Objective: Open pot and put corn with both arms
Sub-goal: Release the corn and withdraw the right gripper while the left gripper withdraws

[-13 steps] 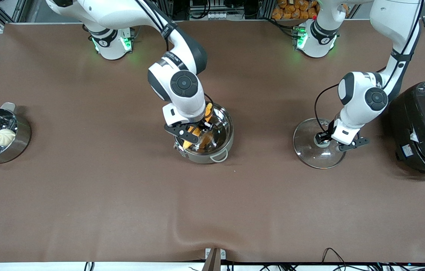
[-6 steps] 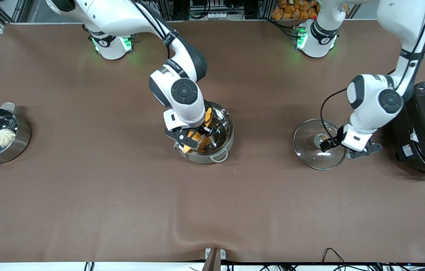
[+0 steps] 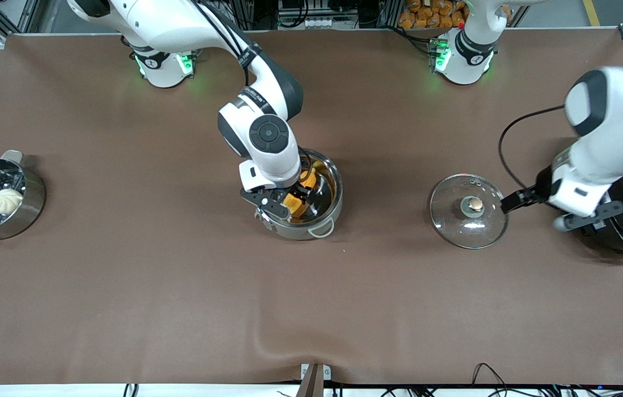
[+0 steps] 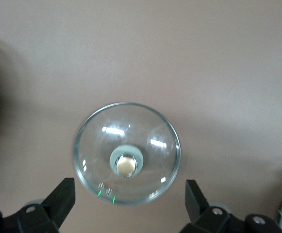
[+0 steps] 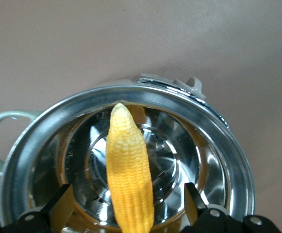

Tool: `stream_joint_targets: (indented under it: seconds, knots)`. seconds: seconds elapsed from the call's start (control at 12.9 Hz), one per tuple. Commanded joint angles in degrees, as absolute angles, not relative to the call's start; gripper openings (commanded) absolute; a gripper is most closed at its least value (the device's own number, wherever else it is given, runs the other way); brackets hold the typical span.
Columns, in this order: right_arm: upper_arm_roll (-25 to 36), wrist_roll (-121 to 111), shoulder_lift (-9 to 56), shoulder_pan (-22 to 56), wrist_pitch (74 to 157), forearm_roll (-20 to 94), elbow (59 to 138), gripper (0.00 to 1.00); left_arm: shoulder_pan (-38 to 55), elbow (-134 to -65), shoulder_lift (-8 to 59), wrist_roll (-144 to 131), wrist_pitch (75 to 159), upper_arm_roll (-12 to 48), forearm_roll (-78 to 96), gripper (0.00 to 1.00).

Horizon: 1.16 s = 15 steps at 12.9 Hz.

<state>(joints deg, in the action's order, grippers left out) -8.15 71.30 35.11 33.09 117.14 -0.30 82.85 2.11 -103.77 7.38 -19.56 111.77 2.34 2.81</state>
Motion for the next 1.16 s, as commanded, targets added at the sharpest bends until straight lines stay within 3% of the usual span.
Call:
stream_joint_targets:
  seconds: [0.0, 0.31, 0.62, 1.09]
  knots:
    - [-8.9, 71.1, 29.6, 28.8, 115.8, 4.5, 83.1, 1.00, 1.4, -94.4, 8.0, -16.5, 100.1, 2.5, 1.5, 1.00]
    - [-8.6, 59.7, 16.7, 20.2, 101.6, 4.5, 83.4, 1.00, 1.5, -85.2, 8.0, -15.3, 90.3, 2.5, -0.3, 1.00]
    - [-8.4, 38.6, 5.2, 9.1, 85.2, 4.4, 81.9, 1.00, 1.4, -84.3, 4.4, -14.7, 85.4, 2.6, 0.2, 1.00]
    - [3.5, 7.2, -1.1, 4.1, 83.6, 3.6, 84.5, 1.00, 1.2, -89.4, 0.2, -12.7, 85.3, 3.1, 0.2, 1.00]
